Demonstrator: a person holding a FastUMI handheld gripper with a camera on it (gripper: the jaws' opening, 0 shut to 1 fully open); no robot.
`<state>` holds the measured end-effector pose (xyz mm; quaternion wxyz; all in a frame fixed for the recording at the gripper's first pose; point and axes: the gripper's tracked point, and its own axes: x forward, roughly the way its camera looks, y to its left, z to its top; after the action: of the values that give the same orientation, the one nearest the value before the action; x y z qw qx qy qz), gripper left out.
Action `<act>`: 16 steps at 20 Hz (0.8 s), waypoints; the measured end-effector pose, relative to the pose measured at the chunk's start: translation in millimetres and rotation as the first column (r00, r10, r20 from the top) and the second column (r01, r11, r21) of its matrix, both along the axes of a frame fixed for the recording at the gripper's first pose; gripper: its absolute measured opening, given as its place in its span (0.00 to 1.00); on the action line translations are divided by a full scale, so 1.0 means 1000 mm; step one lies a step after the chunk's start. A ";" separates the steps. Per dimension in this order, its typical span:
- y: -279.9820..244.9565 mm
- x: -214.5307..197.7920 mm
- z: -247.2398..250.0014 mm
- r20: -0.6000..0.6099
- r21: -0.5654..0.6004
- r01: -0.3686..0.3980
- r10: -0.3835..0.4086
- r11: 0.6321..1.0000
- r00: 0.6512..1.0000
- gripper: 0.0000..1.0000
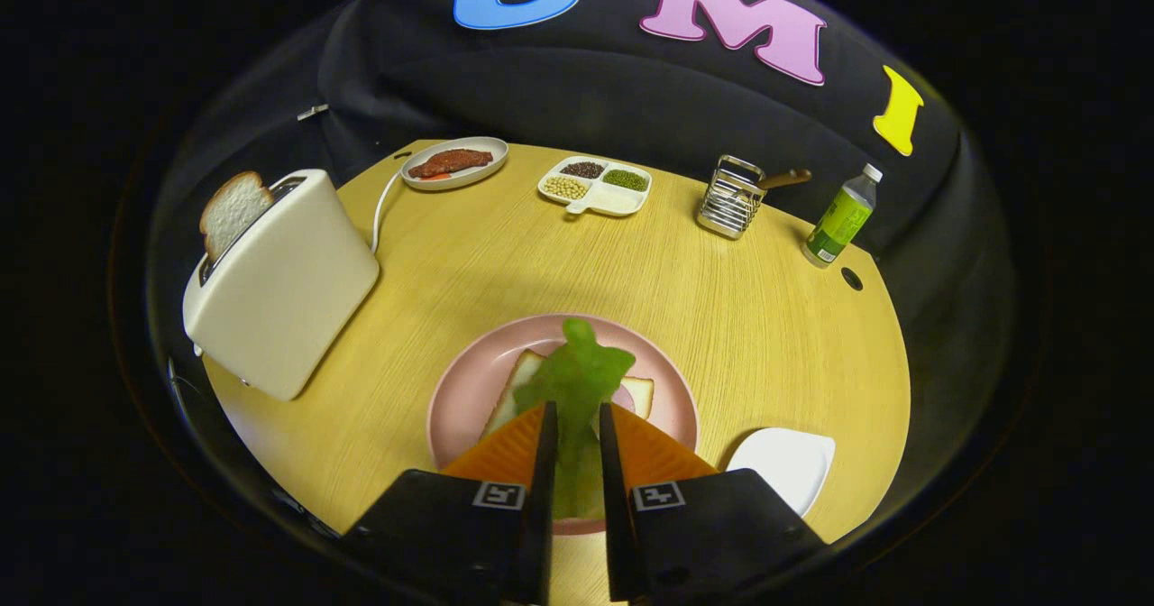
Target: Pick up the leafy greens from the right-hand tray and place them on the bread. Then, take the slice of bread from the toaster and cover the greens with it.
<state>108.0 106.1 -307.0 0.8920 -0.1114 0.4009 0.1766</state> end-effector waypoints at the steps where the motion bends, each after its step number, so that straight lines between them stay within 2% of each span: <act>1: 0.002 0.000 -0.001 0.001 -0.003 -0.003 0.003 1.000 1.000 0.34; 3: 0.003 0.001 -0.004 0.007 -0.017 -0.005 0.005 1.000 1.000 0.48; 4: 0.005 0.000 -0.006 0.001 -0.013 -0.007 0.007 1.000 1.000 0.63; 7: 0.011 0.000 -0.003 0.011 0.001 -0.004 0.004 1.000 1.000 0.84; 8: 0.014 0.000 0.000 0.016 0.012 -0.002 0.002 1.000 1.000 0.95; 9: 0.016 -0.001 0.006 0.023 0.020 -0.001 0.000 1.000 1.000 1.00; 12: 0.029 -0.006 0.028 0.045 0.062 -0.004 0.001 0.998 0.999 0.99; 16: 0.060 -0.009 0.080 0.128 0.137 -0.052 0.034 0.989 0.991 0.99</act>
<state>99.1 165.6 -227.0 0.9170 -0.0683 0.3283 0.2161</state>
